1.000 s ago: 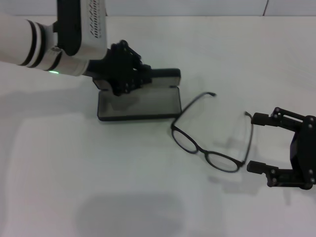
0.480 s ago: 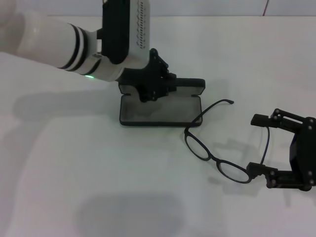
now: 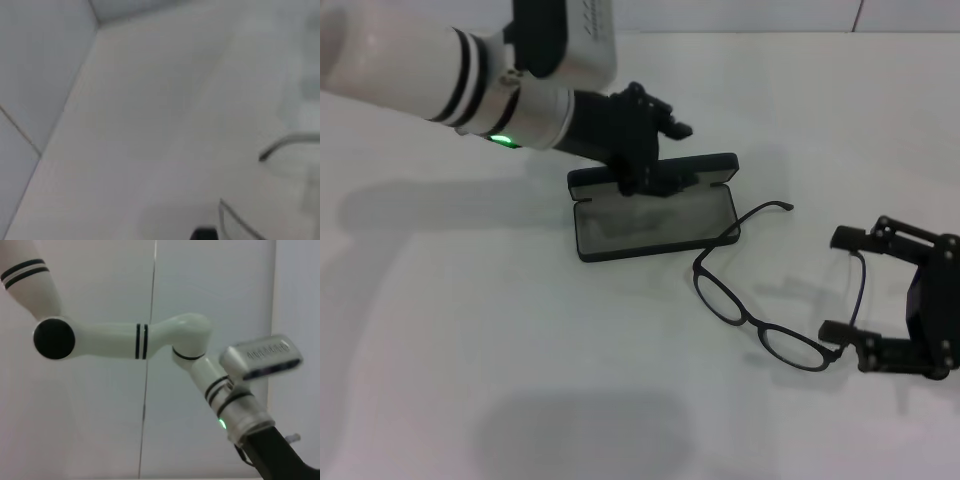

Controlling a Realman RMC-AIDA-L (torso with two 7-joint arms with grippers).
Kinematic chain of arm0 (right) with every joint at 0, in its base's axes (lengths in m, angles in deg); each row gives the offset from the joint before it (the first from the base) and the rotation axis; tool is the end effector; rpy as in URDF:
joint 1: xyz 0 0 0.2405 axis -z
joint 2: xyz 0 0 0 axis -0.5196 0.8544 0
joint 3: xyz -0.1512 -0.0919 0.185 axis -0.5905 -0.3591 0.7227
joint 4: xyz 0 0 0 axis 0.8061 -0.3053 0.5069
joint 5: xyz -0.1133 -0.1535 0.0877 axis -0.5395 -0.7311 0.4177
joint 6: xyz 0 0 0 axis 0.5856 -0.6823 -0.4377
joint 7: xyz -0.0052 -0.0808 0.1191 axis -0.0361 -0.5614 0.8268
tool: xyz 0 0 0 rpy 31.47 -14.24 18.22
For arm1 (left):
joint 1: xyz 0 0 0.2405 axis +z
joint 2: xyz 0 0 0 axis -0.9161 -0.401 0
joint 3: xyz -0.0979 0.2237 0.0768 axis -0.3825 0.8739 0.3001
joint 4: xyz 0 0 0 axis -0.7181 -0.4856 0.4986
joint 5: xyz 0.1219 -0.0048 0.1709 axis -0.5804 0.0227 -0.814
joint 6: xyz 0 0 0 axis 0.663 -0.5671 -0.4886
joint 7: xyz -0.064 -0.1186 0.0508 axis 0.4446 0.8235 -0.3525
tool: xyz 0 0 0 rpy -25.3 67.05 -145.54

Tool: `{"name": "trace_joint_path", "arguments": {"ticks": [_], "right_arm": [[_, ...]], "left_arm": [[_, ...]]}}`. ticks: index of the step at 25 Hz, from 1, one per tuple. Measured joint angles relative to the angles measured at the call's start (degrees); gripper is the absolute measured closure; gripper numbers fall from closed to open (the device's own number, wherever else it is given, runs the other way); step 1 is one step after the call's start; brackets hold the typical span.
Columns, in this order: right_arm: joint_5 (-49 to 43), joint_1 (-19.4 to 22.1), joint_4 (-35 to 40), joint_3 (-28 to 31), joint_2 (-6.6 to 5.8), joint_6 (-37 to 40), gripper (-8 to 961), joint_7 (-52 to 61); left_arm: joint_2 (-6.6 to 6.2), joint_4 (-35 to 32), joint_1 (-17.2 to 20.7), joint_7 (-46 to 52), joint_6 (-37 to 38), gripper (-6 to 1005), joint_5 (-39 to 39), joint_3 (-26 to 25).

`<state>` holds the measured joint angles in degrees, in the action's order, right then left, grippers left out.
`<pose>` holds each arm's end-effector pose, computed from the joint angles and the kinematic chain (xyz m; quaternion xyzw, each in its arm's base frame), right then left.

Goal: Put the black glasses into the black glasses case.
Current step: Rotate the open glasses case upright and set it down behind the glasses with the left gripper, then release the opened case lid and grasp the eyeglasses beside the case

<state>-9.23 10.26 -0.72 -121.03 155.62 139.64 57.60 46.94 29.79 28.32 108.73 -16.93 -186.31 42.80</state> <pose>0.2567 0.2658 0.0034 -0.9142 -0.0197 0.3876 0.1164 -0.1542 0.3891 -0.0317 -0.9867 0.0611 -0.0053 0.1502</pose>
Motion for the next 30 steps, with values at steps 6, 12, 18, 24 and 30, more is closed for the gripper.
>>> {"name": "trace_joint_path", "arguments": {"ticks": [6,12,18,24,30], "right_arm": [[-4.0,0.7,10.8,2.9,0.55,-3.4,152,14.4],[-26.8,1.3,44.8,2.4,2.82,-9.7,153,52.2],[-48.0,-9.2,59.4,-2.4,3.46,-2.6,214,82.8],[-55.3,-14.3,58.0,-13.5,3.97,-4.2,245,93.0],[-60.3,-15.2,54.3,-21.7,4.22,-12.0,275,97.9]], "left_arm": [[0.13,2.0,7.4,-9.9,4.0,435,26.0,-3.9],[0.09,12.9,11.8,-18.2,4.1,345,40.9,-4.3],[0.02,19.1,11.6,-20.3,4.4,350,42.2,-7.8],[0.08,20.2,11.6,-22.2,4.9,351,42.5,-8.2],[0.01,20.2,11.5,-22.5,5.0,350,42.4,-8.2]]}}
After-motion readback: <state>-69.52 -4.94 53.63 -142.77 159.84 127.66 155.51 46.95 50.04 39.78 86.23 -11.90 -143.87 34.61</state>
